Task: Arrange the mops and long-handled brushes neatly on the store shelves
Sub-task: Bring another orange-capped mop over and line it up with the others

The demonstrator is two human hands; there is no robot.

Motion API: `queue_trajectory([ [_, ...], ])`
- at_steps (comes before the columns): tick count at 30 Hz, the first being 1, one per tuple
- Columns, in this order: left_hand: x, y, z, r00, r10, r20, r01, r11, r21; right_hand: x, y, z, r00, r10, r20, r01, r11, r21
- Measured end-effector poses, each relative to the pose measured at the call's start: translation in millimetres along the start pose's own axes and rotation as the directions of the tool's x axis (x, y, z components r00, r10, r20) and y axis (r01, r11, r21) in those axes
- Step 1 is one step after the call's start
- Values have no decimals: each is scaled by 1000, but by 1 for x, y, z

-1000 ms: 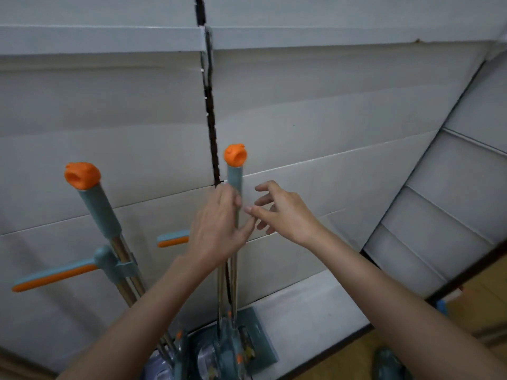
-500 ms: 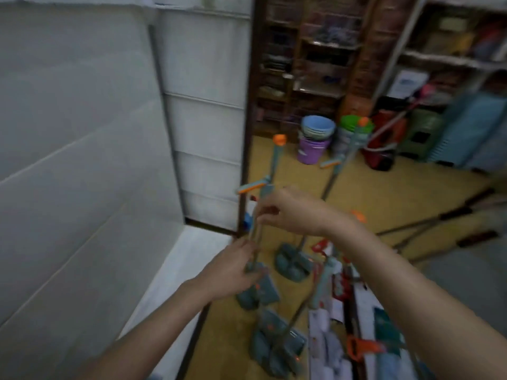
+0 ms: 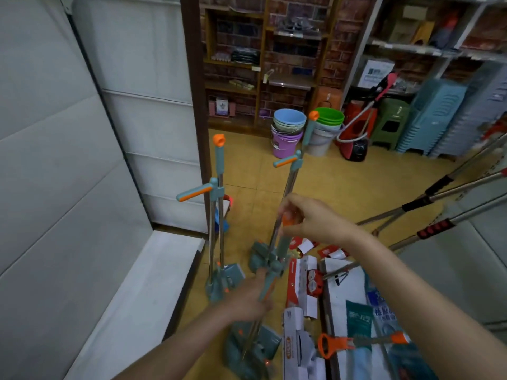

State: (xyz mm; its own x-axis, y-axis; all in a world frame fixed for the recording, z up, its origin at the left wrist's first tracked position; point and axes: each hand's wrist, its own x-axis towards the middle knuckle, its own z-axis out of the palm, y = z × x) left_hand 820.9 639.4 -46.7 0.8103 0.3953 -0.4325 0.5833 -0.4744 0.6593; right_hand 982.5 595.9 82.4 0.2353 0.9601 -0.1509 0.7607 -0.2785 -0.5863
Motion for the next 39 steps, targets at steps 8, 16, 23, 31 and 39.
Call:
queue_trajectory([
  [8,2,-15,-8,981,-137,-141,125,988,-92,32,26,17,961,30,275,-64,991,115],
  [16,-55,-42,-72,736,-274,-619,346,938,-5,70,-51,41,926,-334,178,268,911,314],
  [23,-151,-57,-127,503,-282,-817,455,890,-27,97,-166,68,836,-543,81,451,763,463],
  [31,-244,-110,-157,331,-275,-902,519,852,-69,107,-276,107,660,-742,118,626,629,461],
  [39,-293,-192,-181,197,-372,-907,591,783,-193,140,-361,182,542,-826,159,738,557,381],
])
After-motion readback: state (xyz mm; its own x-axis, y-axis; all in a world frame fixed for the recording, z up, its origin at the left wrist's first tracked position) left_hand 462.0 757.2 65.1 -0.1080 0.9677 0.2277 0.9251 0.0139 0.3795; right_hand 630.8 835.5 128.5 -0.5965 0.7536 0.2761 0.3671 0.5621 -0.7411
